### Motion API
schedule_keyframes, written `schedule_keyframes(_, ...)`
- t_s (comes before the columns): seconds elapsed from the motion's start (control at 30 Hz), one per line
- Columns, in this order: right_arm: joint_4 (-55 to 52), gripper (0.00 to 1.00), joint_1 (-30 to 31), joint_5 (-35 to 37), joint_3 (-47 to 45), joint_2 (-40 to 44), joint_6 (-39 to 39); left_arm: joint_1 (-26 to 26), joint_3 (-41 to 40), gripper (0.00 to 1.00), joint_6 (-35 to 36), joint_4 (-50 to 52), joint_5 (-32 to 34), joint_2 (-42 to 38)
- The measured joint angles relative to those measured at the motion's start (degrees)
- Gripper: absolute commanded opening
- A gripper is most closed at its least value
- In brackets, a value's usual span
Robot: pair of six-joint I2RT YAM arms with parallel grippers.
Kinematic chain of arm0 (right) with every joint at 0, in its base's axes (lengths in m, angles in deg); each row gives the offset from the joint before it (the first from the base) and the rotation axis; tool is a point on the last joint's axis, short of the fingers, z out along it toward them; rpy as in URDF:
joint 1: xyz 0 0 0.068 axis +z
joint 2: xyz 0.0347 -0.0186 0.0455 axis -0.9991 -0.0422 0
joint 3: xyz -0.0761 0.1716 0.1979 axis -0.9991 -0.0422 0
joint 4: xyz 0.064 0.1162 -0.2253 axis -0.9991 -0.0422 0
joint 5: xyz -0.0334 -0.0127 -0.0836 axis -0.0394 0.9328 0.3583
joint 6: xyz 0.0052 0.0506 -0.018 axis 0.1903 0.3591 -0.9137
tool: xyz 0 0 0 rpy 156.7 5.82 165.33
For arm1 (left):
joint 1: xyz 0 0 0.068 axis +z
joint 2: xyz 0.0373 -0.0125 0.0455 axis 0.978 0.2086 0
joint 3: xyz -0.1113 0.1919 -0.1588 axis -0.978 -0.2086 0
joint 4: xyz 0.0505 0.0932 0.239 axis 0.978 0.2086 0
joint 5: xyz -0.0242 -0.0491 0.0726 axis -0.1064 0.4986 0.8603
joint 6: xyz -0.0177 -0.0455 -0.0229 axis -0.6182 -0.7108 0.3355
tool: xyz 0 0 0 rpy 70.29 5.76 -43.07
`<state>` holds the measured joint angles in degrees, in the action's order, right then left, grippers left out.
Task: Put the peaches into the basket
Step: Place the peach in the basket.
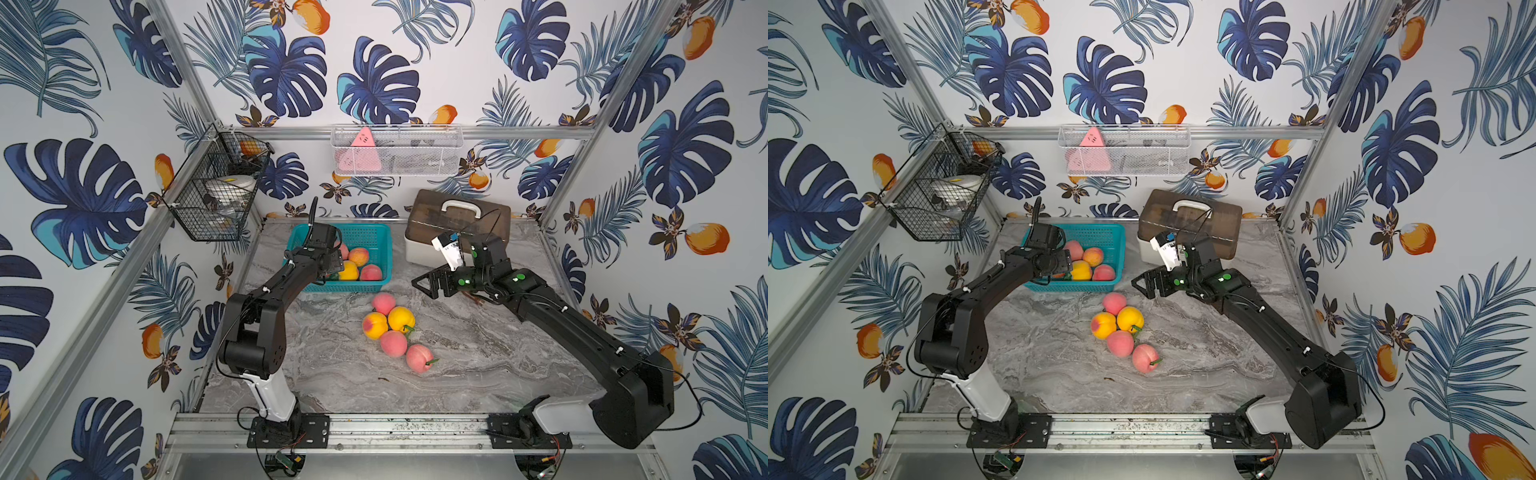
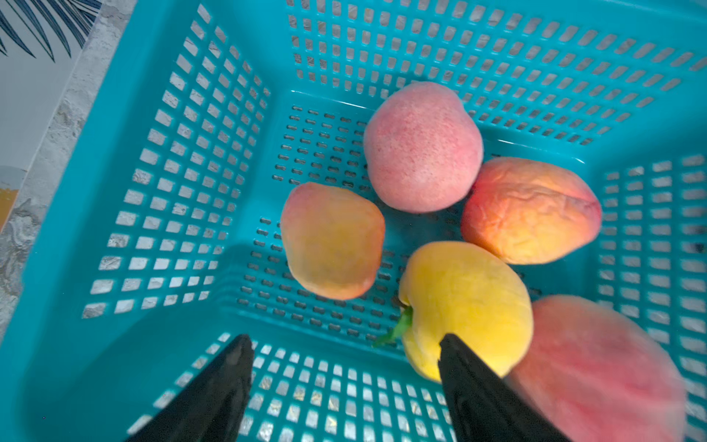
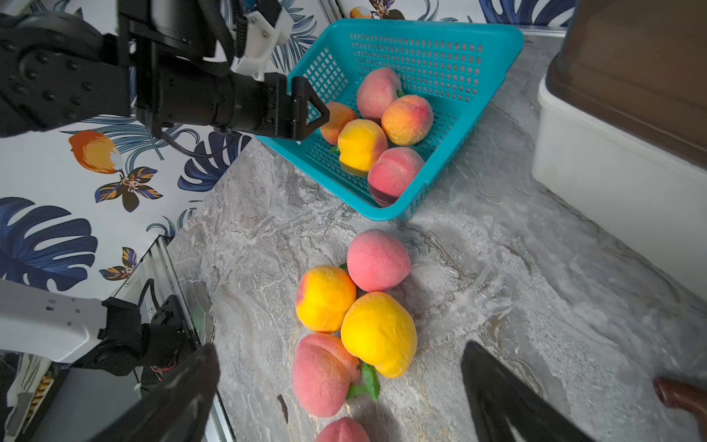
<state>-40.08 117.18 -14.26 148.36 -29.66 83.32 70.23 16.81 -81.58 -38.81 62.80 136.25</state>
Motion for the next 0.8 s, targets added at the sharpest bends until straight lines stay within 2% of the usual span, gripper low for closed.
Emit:
schedule_keyframes(0.2,-2.80,1.00,1.81,3.56,-4.70,3.74,2.64,-2.25,-3.93,0.81,0.00,0.35,-1.75,-6.21)
schedule_keyframes(0.6,-5.09,1.00,13.64,14.32,-14.08,10.47,8.74,-8.09,-7.61,0.82,0.72,3.28,-6.97,-17.92)
schedule_keyframes(0.63,-5.07,1.00,14.14,14.80,-14.69,10.71,9.03,-8.50,-8.02,0.84,0.74,3.76,-7.67,-18.93)
schedule_keyframes(0.73,-5.11,1.00,15.08,16.83,-16.00,10.88,10.38,-10.47,-8.92,0.96,0.96,5.53,-9.68,-20.98)
schedule_keyframes(0.8,-4.81,1.00,15.87,17.00,-17.00,10.91,10.58,-13.27,-9.44,0.99,1.18,6.40,-10.80,-21.86)
